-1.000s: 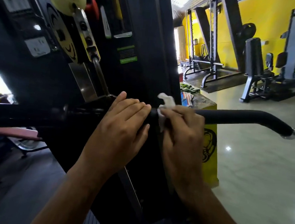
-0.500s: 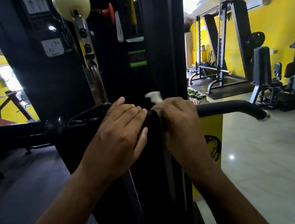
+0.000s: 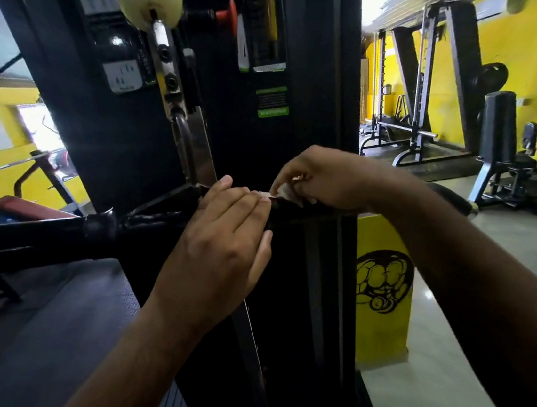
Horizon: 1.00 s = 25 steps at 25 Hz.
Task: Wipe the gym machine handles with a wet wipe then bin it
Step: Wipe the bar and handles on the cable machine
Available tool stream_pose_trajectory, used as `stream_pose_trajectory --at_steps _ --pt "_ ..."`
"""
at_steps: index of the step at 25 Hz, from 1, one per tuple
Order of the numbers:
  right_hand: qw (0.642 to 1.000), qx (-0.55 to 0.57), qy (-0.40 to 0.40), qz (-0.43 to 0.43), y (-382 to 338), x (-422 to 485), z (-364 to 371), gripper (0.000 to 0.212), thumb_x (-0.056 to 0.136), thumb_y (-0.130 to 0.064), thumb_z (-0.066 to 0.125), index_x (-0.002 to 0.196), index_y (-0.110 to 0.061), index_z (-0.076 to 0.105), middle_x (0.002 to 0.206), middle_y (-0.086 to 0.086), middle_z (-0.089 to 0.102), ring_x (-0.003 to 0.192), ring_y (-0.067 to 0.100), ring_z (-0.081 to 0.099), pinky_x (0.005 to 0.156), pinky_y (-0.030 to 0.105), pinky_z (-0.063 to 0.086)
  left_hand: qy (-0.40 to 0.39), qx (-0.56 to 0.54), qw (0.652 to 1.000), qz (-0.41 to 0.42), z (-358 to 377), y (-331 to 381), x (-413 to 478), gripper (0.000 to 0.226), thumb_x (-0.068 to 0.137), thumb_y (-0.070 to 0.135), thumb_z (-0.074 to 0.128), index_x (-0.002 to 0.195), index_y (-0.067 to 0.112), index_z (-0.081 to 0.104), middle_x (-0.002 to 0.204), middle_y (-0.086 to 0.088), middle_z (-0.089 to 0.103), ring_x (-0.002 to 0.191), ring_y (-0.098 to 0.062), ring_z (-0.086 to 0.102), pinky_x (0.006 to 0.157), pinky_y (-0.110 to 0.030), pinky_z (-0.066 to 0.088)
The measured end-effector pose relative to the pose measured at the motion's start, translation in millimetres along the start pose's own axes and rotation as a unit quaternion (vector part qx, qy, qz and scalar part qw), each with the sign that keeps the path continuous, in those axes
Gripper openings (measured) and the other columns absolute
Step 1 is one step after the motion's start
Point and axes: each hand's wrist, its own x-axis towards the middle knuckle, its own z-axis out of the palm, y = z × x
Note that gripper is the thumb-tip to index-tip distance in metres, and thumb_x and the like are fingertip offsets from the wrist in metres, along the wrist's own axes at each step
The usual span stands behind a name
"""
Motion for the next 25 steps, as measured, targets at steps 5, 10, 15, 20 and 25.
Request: stream_pose_trajectory --at_steps 5,10,15,20,25 --pt "0.963 -0.035 0.264 0.047 6.0 -34.2 51.4 0.023 0.094 -0.014 0.057 0.110 -0.024 0.069 0.111 -0.002 0.063 0.102 0.013 0.057 0.084 0.021 0.041 -0.002 0.009 1.000 -0.020 1.9 3.0 0.7 0.034 0.092 0.017 0.060 0.120 -0.001 0.064 0.117 -0.016 0.067 0.114 -0.027 0.060 0.116 -0.041 0.031" --pt "0.549 0.725 0.382 0.167 -21.3 -48.0 130.1 0.019 0.095 -0.008 0.057 0.111 -0.015 0.065 0.108 0.003 0.069 0.101 0.012 0.068 0.088 0.026 0.053 -0.002 0.003 1.000 -0.024 3.1 6.8 3.0 0.035 0.092 0.019 0.059 0.121 0.000 0.064 0.117 -0.015 0.067 0.114 -0.026 0.060 0.115 -0.041 0.033" --pt "0.289 0.914 0.239 0.154 -32.5 -23.2 131.2 0.027 0.096 0.005 0.042 0.112 0.002 0.064 0.097 0.018 0.072 0.081 0.021 0.074 0.068 0.029 0.060 0.012 -0.015 0.999 -0.046 2.4 7.2 2.7 0.034 0.091 0.018 0.061 0.119 -0.001 0.066 0.117 -0.015 0.068 0.114 -0.026 0.061 0.112 -0.044 0.037" --pt "0.281 0.939 0.170 0.102 -26.4 -15.7 130.0 0.041 0.082 0.000 0.048 0.120 0.000 0.064 0.122 0.019 0.066 0.104 0.024 0.069 0.094 0.031 0.052 0.007 -0.027 0.999 -0.043 1.3 5.7 2.1 0.036 0.090 0.017 0.062 0.122 0.001 0.064 0.119 -0.013 0.067 0.117 -0.024 0.059 0.115 -0.041 0.033" --pt "0.464 0.851 0.232 0.079 -33.6 -38.5 136.4 0.021 0.094 -0.006 0.053 0.104 -0.006 0.071 0.107 0.013 0.071 0.098 0.018 0.069 0.089 0.029 0.055 0.007 -0.039 0.998 -0.048 -0.4 5.0 1.2 0.038 0.091 0.020 0.061 0.124 0.001 0.063 0.120 -0.013 0.066 0.118 -0.023 0.057 0.116 -0.039 0.031"
